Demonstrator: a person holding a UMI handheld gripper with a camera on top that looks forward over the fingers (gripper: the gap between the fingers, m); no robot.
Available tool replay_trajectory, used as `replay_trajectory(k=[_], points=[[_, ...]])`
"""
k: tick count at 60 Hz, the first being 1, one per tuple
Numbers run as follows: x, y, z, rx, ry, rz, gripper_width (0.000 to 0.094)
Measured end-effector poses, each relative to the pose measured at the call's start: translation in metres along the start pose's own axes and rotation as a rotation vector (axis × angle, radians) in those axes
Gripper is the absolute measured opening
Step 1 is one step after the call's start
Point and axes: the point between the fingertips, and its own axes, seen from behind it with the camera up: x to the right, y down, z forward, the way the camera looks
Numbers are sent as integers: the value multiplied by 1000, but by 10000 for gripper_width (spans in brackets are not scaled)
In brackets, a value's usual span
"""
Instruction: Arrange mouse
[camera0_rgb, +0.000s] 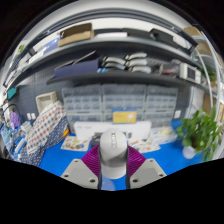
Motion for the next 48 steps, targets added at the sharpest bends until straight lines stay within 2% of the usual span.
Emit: replay_trajectory(k=[6,17,30,32,33,39,48], points=[[-49,64,31,-103,-60,3,328],[-89,182,76,-286,-69,4,327],[-99,265,86,-408,-41,-3,325],[-97,276,84,-432,-40,7,366],[-97,271,86,-392,-37,2,360],[-96,276,85,-370,-16,-67,361],[-96,272,87,-364,6,-48,453]])
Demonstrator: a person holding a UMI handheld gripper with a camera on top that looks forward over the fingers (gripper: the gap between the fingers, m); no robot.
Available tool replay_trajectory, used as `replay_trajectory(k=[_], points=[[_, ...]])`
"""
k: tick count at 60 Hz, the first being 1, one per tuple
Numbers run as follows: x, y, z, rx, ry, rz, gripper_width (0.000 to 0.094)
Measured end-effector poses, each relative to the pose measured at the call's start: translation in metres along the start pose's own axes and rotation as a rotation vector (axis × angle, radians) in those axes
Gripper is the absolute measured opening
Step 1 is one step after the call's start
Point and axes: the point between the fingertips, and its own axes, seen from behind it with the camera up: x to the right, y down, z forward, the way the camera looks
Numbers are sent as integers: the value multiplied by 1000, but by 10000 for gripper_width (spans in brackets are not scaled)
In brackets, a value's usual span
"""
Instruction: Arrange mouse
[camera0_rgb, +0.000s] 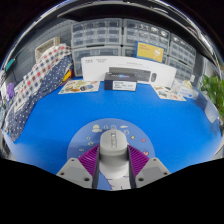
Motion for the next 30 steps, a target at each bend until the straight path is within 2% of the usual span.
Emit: replay_trajectory(k=[5,6,7,9,14,30], points=[[1,2,-2,-27,-8,23,526],[2,1,-4,-30,-9,28,563],[3,-1,-7,-30,-7,33,646],[7,-6,-14,-20,1,38,726],[16,-23,-37,23,17,41,789],[57,-74,-133,138,29,55,831]])
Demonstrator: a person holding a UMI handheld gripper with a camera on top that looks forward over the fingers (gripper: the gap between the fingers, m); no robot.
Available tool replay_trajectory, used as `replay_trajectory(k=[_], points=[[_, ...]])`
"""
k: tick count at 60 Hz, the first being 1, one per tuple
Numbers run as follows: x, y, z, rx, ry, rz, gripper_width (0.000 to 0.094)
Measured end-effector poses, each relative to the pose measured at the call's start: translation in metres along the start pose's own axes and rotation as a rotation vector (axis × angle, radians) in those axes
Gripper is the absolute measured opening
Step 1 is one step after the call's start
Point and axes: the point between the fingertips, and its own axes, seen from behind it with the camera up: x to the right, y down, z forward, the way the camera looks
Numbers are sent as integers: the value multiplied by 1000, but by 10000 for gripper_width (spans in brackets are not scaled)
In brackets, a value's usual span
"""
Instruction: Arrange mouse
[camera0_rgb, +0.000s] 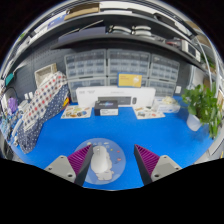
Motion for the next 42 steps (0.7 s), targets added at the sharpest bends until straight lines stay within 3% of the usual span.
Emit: replay_trajectory(k=[21,42], points=[[97,-29,-75,74,34,32,832],[166,-34,-111,101,-9,-1,827]])
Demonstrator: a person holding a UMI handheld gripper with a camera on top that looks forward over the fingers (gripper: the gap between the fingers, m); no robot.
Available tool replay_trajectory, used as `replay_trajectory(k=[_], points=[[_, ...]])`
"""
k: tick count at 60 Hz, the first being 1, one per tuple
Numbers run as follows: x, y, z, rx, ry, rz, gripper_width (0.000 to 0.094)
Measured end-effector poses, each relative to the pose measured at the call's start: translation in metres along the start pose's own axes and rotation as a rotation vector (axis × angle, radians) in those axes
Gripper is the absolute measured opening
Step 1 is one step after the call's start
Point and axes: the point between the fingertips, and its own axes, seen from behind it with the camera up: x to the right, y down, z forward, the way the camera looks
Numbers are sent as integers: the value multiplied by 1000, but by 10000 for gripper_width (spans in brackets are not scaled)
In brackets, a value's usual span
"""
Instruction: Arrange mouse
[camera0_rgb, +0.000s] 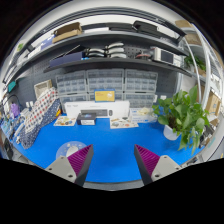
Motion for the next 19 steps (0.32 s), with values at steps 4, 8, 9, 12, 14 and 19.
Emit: replay_trajectory(k=[4,8,9,12,14,19], points=[[8,-7,-5,19,-3,3,831],[14,-13,-9,37,-6,3,831],[16,-14,-10,38,-6,2,832],[20,-15,-12,40,-7,-1,831],[21,-15,-13,42,-7,-4,834],[23,-16,-16,52,-8,4,830]])
